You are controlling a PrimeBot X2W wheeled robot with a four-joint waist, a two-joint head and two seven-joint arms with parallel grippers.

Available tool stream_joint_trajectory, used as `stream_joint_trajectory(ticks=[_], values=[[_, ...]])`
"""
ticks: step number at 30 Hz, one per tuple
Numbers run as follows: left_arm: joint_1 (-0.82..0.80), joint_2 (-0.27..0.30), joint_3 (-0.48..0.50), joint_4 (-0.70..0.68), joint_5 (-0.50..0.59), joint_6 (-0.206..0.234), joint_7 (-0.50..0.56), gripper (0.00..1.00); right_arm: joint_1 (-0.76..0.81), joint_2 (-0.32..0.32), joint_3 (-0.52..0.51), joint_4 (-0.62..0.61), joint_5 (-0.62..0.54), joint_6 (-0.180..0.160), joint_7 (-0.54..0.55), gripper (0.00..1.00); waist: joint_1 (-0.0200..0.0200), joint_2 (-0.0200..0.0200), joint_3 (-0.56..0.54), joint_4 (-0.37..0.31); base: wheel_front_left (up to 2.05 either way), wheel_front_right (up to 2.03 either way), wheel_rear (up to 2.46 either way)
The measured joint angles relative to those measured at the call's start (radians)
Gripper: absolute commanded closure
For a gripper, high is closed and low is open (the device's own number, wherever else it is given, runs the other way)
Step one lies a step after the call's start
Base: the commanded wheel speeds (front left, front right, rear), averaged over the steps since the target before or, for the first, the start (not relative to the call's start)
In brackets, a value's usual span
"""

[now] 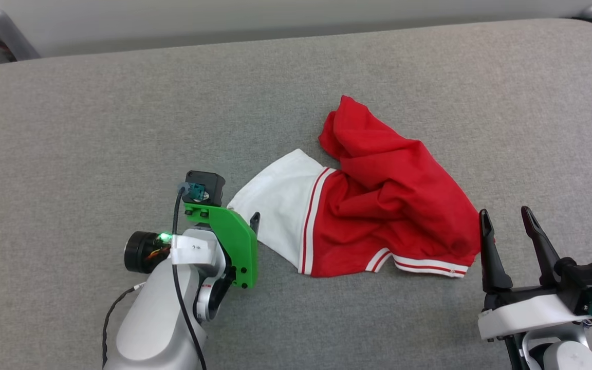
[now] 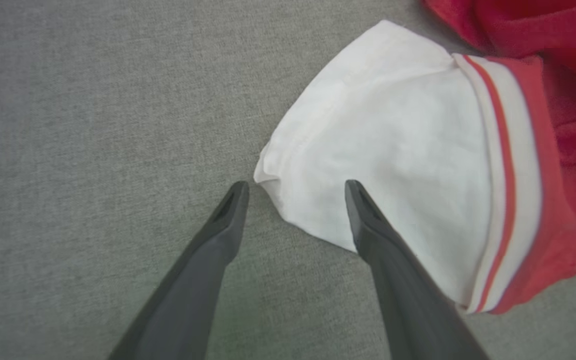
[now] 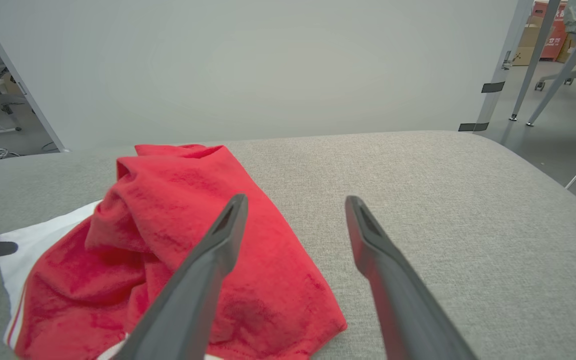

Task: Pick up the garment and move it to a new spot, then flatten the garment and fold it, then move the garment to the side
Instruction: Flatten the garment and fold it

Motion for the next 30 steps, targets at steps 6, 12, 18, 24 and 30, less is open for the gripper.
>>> stream_joint_trajectory(ticks=[6, 12, 18, 24, 30], values=[[-0.024, 0.0, 0.003, 0.071, 0.0, 0.01, -0.027, 0.0, -0.017, 0.0, 0.003, -0.001, 0.0, 0.0, 0.0, 0.0, 0.0, 0.0, 0.033, -0.02, 0.0, 0.0, 0.0], [-0.039, 0.0, -0.001, 0.103, -0.017, -0.019, -0.038, 1.0, -0.017, 0.0, -0.001, 0.004, 0.0, 0.0, 0.0, 0.0, 0.0, 0.0, 0.037, -0.025, 0.0, 0.0, 0.0], [0.009, 0.002, 0.031, 0.095, -0.054, -0.013, -0.105, 1.0, -0.014, 0.0, -0.013, 0.016, 0.001, 0.0, 0.0, 0.0, 0.0, 0.0, 0.0, -0.007, 0.0, 0.0, 0.0], [0.114, 0.05, 0.106, -0.003, -0.089, 0.022, -0.157, 1.0, 0.003, 0.0, -0.02, 0.025, 0.002, 0.0, 0.0, 0.0, 0.0, 0.0, -0.05, 0.033, 0.0, 0.0, 0.0], [0.206, 0.096, 0.19, -0.114, -0.123, 0.075, -0.168, 1.0, 0.03, 0.0, -0.019, 0.04, 0.002, 0.0, 0.0, 0.0, 0.0, 0.0, -0.094, 0.086, 0.0, 0.0, 0.0]])
